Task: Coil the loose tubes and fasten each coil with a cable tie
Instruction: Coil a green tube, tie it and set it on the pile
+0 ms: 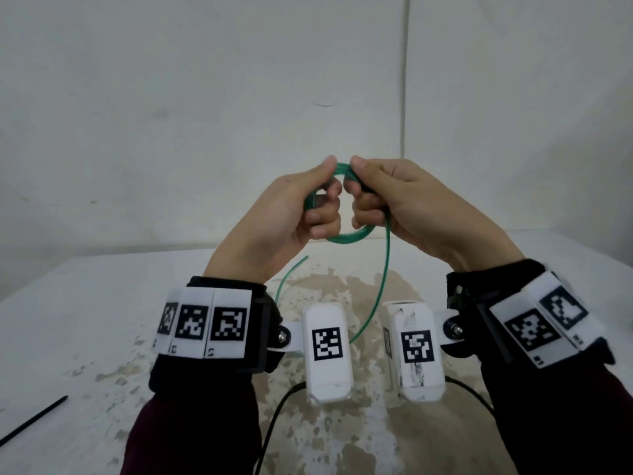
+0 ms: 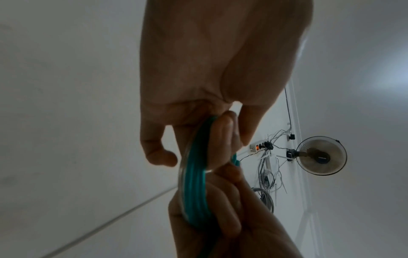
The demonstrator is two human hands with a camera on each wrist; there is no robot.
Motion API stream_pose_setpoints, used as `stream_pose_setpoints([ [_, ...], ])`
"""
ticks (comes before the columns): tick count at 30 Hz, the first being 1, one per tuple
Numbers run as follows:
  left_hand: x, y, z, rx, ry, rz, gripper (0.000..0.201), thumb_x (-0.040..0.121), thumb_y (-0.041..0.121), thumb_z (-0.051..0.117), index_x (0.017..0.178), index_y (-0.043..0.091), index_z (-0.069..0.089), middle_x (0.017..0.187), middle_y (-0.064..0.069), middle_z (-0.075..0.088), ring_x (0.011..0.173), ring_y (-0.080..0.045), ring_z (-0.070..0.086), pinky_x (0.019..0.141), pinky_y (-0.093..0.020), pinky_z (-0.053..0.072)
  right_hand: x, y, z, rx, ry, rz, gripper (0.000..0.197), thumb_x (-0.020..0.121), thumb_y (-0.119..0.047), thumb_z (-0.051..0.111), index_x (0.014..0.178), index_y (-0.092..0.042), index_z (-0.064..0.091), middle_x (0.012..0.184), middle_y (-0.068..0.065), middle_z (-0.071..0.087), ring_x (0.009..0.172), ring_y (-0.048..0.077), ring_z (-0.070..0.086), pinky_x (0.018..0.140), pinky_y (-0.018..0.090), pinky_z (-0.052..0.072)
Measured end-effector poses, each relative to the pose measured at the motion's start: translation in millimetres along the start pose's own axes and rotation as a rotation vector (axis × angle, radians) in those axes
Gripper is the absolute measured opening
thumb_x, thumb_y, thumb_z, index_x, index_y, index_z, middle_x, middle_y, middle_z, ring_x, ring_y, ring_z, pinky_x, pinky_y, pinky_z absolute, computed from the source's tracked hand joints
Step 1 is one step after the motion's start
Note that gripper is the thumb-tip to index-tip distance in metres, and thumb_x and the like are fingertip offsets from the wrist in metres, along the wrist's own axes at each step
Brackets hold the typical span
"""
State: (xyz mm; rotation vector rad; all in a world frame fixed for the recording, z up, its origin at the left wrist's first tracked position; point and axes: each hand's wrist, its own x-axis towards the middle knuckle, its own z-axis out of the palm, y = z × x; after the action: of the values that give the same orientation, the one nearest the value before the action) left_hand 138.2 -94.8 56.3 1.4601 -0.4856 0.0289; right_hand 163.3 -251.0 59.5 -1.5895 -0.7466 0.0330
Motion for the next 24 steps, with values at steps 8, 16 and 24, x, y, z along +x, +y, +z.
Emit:
stream_pose_setpoints([
  [8,1.9,-1.5,-2.1,0.001,0.089,0.157,0.037,0.103,0.026,0.034,0.072,0.010,0.045,0.048,0.008,0.022,0.044,-0.009,0.018,0.047,-0.019,0.018,3.6,2.7,-0.5,0.163,-0.005,0.030,0.038,0.102,-0.028,0.035,0.078,-0.009,0.056,0.053,-0.002,0.050,0.056,0.014,0.056,0.069,0.026,0.054],
  [16,-0.8,-1.2,-5.4,0.074,0.048,0.111,0.041,0.102,0.026,0.035,0.067,0.010,0.049,0.055,0.003,0.024,0.046,-0.008,0.018,0.053,-0.024,0.014,3.1,2.3,6.4,0.071,0.008,0.023,0.039,0.104,-0.028,0.033,0.077,-0.009,0.055,0.052,-0.003,0.044,0.052,0.014,0.048,0.074,0.031,0.051],
  [24,-4.5,1.0,-0.1,0.142,-0.028,0.050,0.039,0.102,0.030,0.035,0.069,0.011,0.044,0.044,0.011,0.026,0.041,-0.009,0.018,0.066,-0.031,0.015,0.7,0.3,4.3,0.046,-0.021,0.034,0.038,0.103,-0.030,0.035,0.072,-0.013,0.047,0.052,-0.008,0.029,0.047,0.010,0.032,0.063,0.022,0.045],
])
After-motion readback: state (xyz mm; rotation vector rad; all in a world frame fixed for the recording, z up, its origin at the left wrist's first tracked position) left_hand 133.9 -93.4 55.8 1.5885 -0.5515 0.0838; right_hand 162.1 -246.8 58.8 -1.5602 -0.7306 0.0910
